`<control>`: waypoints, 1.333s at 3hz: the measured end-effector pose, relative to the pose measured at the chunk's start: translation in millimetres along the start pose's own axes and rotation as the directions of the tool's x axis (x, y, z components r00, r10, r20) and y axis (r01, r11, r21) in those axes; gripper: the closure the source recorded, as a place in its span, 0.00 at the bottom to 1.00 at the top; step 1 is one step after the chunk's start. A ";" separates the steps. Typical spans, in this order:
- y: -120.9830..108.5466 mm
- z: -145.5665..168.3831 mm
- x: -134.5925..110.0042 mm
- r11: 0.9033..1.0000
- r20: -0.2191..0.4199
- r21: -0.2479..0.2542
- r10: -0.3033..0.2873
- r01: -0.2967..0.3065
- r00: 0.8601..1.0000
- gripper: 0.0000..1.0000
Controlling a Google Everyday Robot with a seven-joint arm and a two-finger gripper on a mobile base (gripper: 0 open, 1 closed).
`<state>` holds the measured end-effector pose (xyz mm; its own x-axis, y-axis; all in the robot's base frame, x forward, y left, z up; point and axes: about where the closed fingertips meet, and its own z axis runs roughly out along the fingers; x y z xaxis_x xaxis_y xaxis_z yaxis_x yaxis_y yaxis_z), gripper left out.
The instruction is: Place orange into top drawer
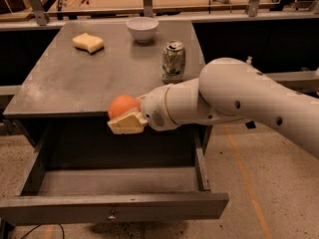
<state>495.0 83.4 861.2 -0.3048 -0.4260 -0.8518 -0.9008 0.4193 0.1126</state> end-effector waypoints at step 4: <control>-11.8 87.5 117.1 0.980 -0.220 -0.099 0.150 -0.175 0.964 0.85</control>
Offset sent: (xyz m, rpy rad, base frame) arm 0.0099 0.0060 -0.1276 -0.0793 0.2449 0.0308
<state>497.0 98.7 715.4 -0.4974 -0.5240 -0.6914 -0.8595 0.4063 0.3103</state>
